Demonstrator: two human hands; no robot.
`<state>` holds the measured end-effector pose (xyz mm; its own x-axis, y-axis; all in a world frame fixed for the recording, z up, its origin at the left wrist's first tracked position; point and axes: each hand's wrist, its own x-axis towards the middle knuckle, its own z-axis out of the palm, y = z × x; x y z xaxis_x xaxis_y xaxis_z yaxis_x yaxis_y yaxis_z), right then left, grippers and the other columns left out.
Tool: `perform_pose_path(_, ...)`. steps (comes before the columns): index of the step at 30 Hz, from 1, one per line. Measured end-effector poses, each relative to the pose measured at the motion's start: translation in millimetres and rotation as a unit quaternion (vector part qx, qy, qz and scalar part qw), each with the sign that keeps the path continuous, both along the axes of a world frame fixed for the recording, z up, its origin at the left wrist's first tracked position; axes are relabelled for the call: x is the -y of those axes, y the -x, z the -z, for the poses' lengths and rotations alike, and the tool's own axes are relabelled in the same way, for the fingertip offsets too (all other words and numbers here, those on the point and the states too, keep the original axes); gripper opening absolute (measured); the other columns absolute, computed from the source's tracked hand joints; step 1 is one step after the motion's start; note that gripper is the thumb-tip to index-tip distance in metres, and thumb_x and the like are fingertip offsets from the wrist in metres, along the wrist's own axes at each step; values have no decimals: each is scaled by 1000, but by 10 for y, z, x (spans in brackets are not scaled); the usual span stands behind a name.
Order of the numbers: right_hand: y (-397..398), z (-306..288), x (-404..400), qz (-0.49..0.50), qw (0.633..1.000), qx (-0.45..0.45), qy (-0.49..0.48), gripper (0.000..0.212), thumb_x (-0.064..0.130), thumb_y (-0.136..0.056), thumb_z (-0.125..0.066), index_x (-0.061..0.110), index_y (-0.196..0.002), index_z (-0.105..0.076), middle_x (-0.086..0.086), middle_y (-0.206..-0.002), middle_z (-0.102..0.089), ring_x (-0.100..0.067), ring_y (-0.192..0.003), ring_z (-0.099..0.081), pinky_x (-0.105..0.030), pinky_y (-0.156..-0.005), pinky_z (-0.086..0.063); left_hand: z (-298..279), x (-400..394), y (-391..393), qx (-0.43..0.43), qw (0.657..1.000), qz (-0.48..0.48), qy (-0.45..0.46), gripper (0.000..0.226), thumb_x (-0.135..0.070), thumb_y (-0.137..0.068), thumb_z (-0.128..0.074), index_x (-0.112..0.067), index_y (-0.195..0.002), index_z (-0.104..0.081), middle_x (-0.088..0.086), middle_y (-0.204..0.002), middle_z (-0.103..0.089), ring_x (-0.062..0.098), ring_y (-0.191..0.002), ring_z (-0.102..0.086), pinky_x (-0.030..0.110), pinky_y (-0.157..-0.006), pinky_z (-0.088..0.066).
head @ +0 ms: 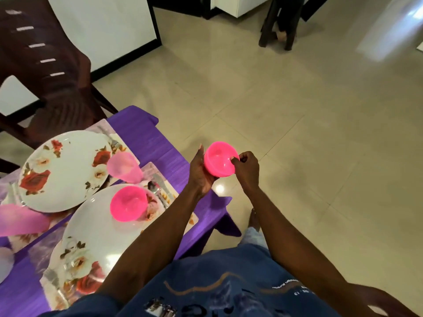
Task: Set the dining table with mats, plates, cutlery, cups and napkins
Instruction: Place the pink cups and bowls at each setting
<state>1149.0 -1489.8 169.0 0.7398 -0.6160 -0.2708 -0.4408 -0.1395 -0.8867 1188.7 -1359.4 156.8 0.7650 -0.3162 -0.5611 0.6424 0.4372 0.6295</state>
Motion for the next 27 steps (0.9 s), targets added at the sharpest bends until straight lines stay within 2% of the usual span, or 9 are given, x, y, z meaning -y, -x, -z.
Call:
perform_pose_path(2,-217,21,280,-10,1000,-3,-2,22,18,-83,-71,7,-81,-51,0,-74,-51,-16,-65,-45,-24,-56,-35,55,296,-194,-14,1000,-18,-1,52,-51,-94,-52,-14,-130,-57,18,-122,-61,36,-113,-58,56,-95,-48)
perform_pose_path(7,-712,-64,1143,-42,999,-16,28,21,13,-85,-67,8,-76,-49,2,-67,-47,-12,-58,-41,-25,-54,-33,92,1210,-667,-63,996,-35,44,61,-55,-87,-58,-17,-135,-55,17,-127,-61,38,-113,-58,53,-88,-53)
perform_pose_path(11,-1059,-156,1856,-71,994,-21,78,22,12,-88,-62,10,-70,-49,4,-63,-48,-12,-57,-42,-29,-54,-32,70,1911,-966,-75,994,-41,65,62,-57,-88,-56,-17,-136,-55,18,-131,-60,41,-120,-56,61,-96,-47)
perform_pose_path(14,-1358,-229,2249,-114,986,-12,120,19,13,-92,-57,9,-74,-55,2,-67,-54,-11,-60,-46,-27,-55,-32,17,2290,-1217,-70,994,-54,60,55,-56,-89,-55,-18,-129,-59,18,-129,-60,42,-119,-56,63,-100,-43)
perform_pose_path(16,-1521,-269,2368,-123,983,-5,133,15,16,-96,-53,8,-85,-60,1,-75,-58,-14,-66,-51,-26,-56,-34,-19,2404,-1353,-69,994,-61,51,49,-54,-91,-54,-19,-123,-61,17,-123,-62,41,-113,-58,60,-99,-46)
perform_pose_path(20,-1990,-324,2437,-111,988,3,103,17,24,-102,-44,10,-99,-54,-1,-84,-58,-24,-77,-55,-29,-64,-37,-98,2456,-1726,-48,994,-83,43,49,-54,-90,-54,-18,-123,-59,18,-123,-59,41,-109,-57,54,-90,-52)
perform_pose_path(21,-2104,-323,2419,-110,989,4,96,16,24,-102,-44,10,-101,-52,-2,-86,-57,-25,-79,-55,-32,-65,-40,-108,2435,-1814,-46,994,-90,43,53,-55,-89,-55,-18,-127,-58,18,-125,-58,41,-110,-57,54,-88,-53)
perform_pose_path(24,-2564,-286,2300,-122,990,14,63,16,25,-102,-44,12,-108,-48,-2,-89,-55,-29,-82,-59,-49,-67,-55,-57,2299,-2143,-42,989,-134,54,61,-56,-86,-60,-17,-133,-56,21,-133,-55,44,-114,-55,53,-86,-53)
perform_pose_path(27,-3053,-224,2136,-154,987,19,47,20,29,-101,-44,13,-111,-50,-1,-92,-56,-30,-85,-62,-53,-68,-57,24,2118,-2510,-51,980,-181,61,58,-54,-84,-63,-16,-128,-58,20,-131,-56,44,-113,-55,54,-87,-53)
